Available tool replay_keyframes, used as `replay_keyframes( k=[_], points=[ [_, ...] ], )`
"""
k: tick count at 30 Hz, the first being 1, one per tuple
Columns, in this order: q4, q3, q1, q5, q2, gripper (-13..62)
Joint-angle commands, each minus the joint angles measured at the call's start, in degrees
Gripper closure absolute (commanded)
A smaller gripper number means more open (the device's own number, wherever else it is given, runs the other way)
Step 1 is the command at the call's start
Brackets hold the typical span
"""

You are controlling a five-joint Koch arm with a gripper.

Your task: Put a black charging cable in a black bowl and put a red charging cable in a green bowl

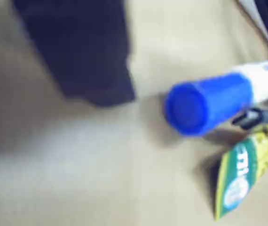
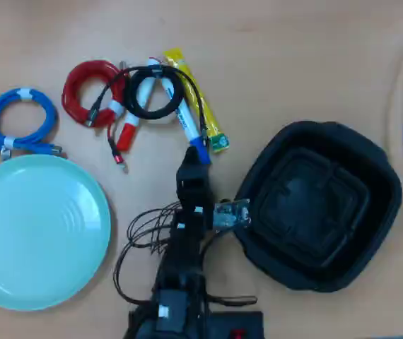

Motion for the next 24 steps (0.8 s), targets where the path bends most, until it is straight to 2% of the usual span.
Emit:
replay_keyframes(
  k=[1, 6, 18, 24],
  points=[
    [15.6, -5.1, -18.0, 1.2, 17.2, 2.4],
    [22.6, -8.6, -18.6, -8.6, 17.1, 2.4],
    [25.0, -9.2, -18.6, -9.0, 17.5, 2.4],
    [42.1, -19.5, -22.1, -8.4, 20.2, 2.5]
  ],
)
